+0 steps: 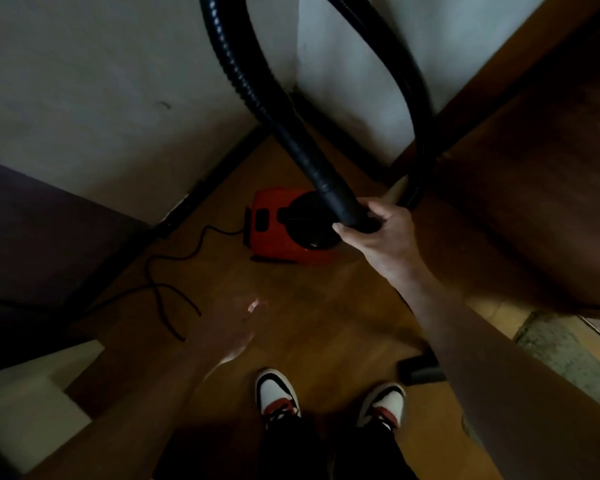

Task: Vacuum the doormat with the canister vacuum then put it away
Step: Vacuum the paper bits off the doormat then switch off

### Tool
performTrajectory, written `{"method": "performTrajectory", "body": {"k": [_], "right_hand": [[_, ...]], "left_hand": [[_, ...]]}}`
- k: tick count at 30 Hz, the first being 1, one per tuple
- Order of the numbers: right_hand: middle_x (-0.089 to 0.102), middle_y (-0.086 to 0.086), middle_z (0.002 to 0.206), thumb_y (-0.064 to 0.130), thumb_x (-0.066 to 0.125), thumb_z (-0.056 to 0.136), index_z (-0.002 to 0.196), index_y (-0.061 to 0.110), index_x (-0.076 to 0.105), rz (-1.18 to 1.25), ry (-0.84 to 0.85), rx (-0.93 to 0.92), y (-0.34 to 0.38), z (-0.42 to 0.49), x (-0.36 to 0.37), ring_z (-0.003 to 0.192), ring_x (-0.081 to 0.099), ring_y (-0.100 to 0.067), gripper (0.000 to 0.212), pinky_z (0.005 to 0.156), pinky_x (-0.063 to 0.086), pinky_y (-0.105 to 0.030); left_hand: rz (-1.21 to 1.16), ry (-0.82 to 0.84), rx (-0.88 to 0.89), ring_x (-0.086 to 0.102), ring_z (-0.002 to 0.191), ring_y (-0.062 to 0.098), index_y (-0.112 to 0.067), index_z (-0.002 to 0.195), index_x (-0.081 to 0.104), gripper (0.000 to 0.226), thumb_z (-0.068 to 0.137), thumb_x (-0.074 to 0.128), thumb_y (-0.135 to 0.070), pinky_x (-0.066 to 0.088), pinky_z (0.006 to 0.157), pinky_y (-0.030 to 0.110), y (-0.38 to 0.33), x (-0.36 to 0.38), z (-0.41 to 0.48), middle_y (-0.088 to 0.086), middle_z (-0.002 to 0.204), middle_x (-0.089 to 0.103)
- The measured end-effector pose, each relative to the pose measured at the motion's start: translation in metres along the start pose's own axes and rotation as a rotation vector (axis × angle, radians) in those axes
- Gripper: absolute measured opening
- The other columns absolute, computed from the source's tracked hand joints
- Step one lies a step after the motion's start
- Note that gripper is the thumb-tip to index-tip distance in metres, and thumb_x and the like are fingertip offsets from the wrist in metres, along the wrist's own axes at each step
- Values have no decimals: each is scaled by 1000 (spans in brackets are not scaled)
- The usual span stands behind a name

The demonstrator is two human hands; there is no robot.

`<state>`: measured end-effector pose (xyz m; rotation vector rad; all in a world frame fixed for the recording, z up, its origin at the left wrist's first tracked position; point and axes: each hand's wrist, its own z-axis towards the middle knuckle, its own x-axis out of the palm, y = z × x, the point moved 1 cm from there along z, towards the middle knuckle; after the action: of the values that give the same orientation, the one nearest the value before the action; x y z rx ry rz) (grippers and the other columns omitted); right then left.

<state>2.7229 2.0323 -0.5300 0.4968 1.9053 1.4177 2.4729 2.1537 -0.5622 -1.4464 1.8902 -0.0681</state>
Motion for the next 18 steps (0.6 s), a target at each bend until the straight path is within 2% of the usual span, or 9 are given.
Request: {"method": "performTrajectory", "body": {"k": [3, 5, 6, 9, 12, 15, 18], "right_hand": [[73, -10, 94, 3, 85, 76, 96, 19, 72, 24, -4, -52, 7, 23, 22, 88, 72, -18, 28, 76, 59, -27], [72, -9, 93, 3, 85, 76, 96, 17, 73, 39, -6, -54, 7, 36, 33, 86, 72, -18, 27, 75, 59, -28], [72, -8, 92, 3, 85, 76, 96, 18, 73, 45, -5, -46, 6, 41, 37, 85, 72, -17, 27, 74, 58, -26], [70, 0, 87, 2, 83, 76, 94, 20, 72, 16, -1, -37, 2, 52, 44, 81, 69, -8, 28, 71, 54, -19], [69, 6, 83, 1, 81, 77, 91, 23, 70, -29, -23, -54, -5, 62, 46, 78, 68, -5, 29, 70, 55, -17], [70, 6, 82, 3, 82, 77, 92, 18, 72, -59, -62, -82, -14, 72, 49, 77, 70, -6, 24, 70, 56, -18], [71, 3, 80, 4, 83, 77, 91, 13, 74, -38, -90, -86, -21, 79, 52, 75, 70, -6, 19, 67, 54, -16]], "left_hand": [[18, -46, 11, 60, 86, 7, -19, 108, 64, 33, 103, 39, -41, 44, 72, 20, 9, -4, 18, 4, 113, 67], [-9, -80, 1, 59, 83, 8, -20, 107, 62, 27, 103, 42, -36, 47, 72, 24, 7, -7, 33, 3, 105, 66], [6, -89, 6, 60, 87, 11, -20, 110, 62, 27, 102, 42, -37, 50, 75, 27, 7, -8, 41, 3, 107, 65], [93, -134, 68, 51, 118, 19, -20, 134, 53, 54, 92, 37, -51, 45, 97, 34, 6, -7, 69, 0, 139, 49], [-38, -238, 110, 46, 128, 20, -18, 149, 35, 65, 93, 53, -45, 43, 104, 40, -4, -6, 93, -2, 155, 28], [-16, -301, 173, 27, 143, 20, -17, 156, 19, 78, 92, 56, -45, 35, 113, 40, -8, 3, 119, -2, 163, 9], [65, -290, 167, 11, 149, 17, -16, 157, 4, 87, 92, 54, -47, 27, 118, 38, -4, 17, 146, -4, 165, -6]]}}
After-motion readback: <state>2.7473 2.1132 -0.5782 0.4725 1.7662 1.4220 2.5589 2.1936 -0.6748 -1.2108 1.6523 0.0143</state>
